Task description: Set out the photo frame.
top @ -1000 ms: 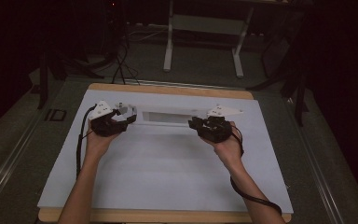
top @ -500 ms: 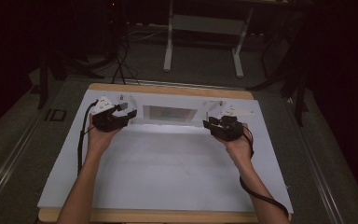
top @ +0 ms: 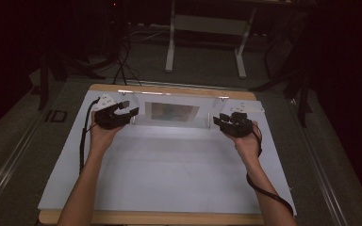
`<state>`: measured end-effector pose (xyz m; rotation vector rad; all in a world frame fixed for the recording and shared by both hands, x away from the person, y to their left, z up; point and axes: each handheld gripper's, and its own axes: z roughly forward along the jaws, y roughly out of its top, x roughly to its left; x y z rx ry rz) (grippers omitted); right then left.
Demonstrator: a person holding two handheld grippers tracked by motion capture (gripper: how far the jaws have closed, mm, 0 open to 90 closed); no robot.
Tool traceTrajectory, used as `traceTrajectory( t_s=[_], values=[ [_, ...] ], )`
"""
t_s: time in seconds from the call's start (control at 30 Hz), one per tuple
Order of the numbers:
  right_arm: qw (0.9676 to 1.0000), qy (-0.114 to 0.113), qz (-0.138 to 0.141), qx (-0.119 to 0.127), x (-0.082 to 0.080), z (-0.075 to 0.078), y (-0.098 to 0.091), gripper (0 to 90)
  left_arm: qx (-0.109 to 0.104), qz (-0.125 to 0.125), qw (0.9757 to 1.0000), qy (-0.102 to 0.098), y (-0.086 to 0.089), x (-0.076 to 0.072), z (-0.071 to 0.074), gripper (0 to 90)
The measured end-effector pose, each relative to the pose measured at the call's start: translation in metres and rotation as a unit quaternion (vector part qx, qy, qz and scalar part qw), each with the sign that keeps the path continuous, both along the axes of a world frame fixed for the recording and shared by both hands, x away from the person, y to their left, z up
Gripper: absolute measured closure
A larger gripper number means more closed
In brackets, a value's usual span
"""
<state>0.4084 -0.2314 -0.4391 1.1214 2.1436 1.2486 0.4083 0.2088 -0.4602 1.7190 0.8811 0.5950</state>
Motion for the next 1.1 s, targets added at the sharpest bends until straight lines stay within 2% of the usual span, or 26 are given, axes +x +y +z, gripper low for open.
traceTrajectory(
  t_s=[0.27,0.43,0.5,0.6,0.77,0.9,1.1],
  values=[
    [0.9997,-0.001,-0.014,-0.019,0.003,-0.003,-0.006,56.3,-0.007,0.005,0.9999,0.008,0.0,0.006,0.001,45.2],
    [0.9997,-0.006,-0.023,-0.011,0.013,-0.003,-0.008,50.2,-0.012,0.009,0.9998,0.011,0.0,0.007,0.0,44.4],
    [0.9997,-0.007,-0.02,-0.01,0.014,-0.003,-0.007,50.0,-0.011,0.01,0.9998,0.011,-0.001,0.007,0.0,44.2],
    [0.9996,-0.021,-0.004,-0.016,0.021,-0.005,-0.003,48.3,-0.007,0.007,0.9999,0.006,-0.001,0.008,-0.002,43.6],
    [0.9994,-0.024,0.02,-0.014,0.031,-0.01,0.004,45.6,-0.008,0.002,0.9998,0.016,-0.004,0.012,-0.008,38.0],
    [0.9992,-0.026,0.026,-0.011,0.034,-0.015,0.006,45.5,-0.021,0.002,0.9997,0.016,-0.005,0.014,-0.011,36.2],
    [0.9989,-0.033,0.034,-0.004,0.035,-0.02,0.009,45.7,-0.02,0.008,0.9997,0.011,-0.008,0.015,-0.015,35.6]
  ],
)
